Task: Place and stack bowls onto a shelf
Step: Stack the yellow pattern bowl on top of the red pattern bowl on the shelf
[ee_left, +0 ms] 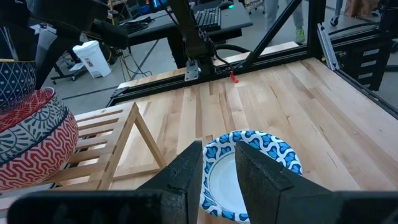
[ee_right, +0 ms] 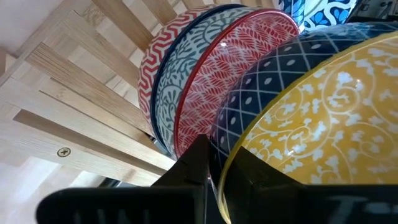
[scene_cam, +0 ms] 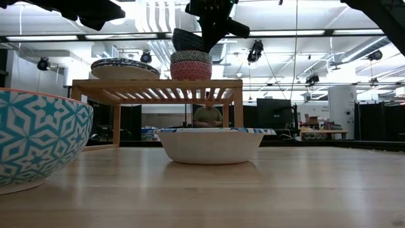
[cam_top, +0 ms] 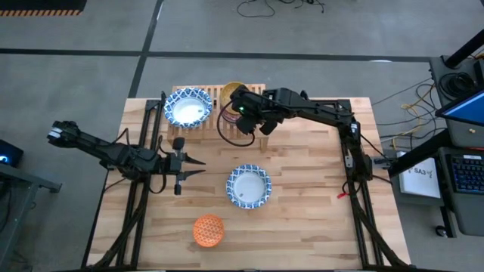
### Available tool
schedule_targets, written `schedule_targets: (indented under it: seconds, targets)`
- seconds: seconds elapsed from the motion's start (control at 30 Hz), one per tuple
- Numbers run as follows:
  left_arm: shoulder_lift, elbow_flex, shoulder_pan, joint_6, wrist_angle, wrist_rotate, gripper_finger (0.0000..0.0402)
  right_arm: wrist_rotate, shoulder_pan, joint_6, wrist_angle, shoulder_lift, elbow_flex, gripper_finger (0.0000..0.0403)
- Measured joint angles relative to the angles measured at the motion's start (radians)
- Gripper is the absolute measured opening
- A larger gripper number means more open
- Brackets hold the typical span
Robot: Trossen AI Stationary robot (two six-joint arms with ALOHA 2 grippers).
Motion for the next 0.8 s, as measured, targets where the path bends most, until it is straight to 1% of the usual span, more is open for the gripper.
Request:
schedule_targets:
  seconds: [0.27, 0.63, 0.8]
  targets:
    - [0.000, 0.000, 0.000, 0.000, 0.000, 0.000, 0.0079, 0.019, 0.000, 0.053, 0.000, 0.001, 0.000, 0.0060]
    - [0.000, 0.000, 0.000, 0.000, 0.000, 0.000, 0.0079, 0.019, 0.000, 0.064, 0.000, 0.001, -0.001, 0.0065]
    - [0.000, 0.000, 0.000, 0.000, -0.001, 0.000, 0.0079, 0.019, 0.000, 0.119, 0.000, 0.001, 0.000, 0.0065]
